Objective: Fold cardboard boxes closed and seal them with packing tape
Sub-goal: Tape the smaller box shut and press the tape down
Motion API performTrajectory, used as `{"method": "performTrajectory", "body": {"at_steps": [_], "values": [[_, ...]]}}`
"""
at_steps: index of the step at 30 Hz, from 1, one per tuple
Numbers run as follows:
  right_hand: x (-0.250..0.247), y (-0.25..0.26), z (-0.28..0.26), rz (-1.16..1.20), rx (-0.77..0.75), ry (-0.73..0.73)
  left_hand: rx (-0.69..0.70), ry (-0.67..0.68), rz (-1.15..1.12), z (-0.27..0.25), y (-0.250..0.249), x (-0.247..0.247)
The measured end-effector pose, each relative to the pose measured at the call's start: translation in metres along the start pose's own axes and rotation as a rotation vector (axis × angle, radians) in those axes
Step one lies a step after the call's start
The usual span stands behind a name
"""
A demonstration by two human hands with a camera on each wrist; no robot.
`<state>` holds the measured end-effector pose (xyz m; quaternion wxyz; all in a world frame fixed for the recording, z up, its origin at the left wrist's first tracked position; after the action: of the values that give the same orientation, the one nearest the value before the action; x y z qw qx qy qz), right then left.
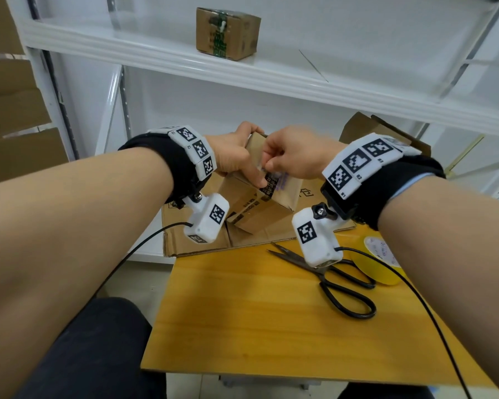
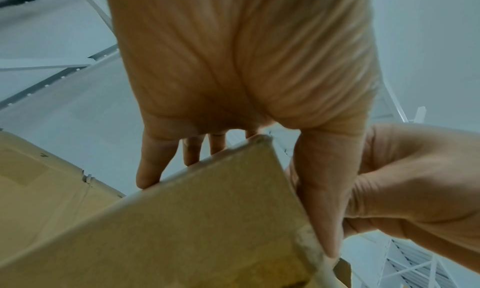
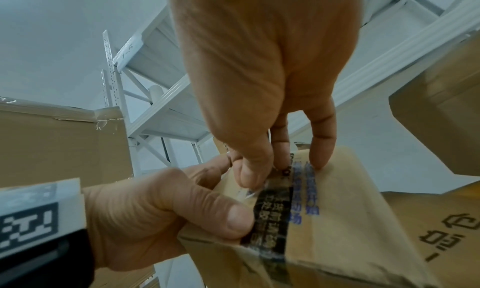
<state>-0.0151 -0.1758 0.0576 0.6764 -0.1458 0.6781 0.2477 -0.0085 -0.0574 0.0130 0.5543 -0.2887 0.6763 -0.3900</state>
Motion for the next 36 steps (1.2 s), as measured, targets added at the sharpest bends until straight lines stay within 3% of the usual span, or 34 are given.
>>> {"method": "performTrajectory", "body": {"at_steps": [9, 13, 17, 21, 29, 36], "values": [[-0.004, 0.002, 0.001, -0.036, -0.028, 0.004, -0.005, 0.005, -0.007, -0.002, -0.003, 0.002], [-0.004, 0.000, 0.003, 0.020, -0.060, -0.088, -0.020, 0.011, -0.056, 0.000, 0.000, 0.002], [-0.005, -0.006, 0.004, 0.133, -0.068, -0.147, -0.033, 0.002, -0.078, -0.001, 0.002, 0.001], [-0.023, -0.022, 0.000, 0.430, 0.065, -0.343, -0.043, 0.034, -0.150, -0.002, 0.002, 0.006], [0.014, -0.033, -0.005, 0.389, 0.144, 0.012, -0.103, -0.087, -0.137, -0.005, 0.008, -0.001], [0.027, -0.035, 0.000, 0.399, 0.215, -0.029, -0.128, -0.196, -0.172, -0.004, 0.021, -0.012]]}}
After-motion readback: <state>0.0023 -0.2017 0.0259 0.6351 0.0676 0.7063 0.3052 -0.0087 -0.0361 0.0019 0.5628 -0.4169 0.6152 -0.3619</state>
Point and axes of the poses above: each hand's wrist, its own z-axis towards the middle knuckle, its own x-axis out of the palm, y = z × x, the point moved 6 cm from there along z, towards the middle knuckle, and after that the axes turned 3 degrees about -z, right-handed, at the moved point
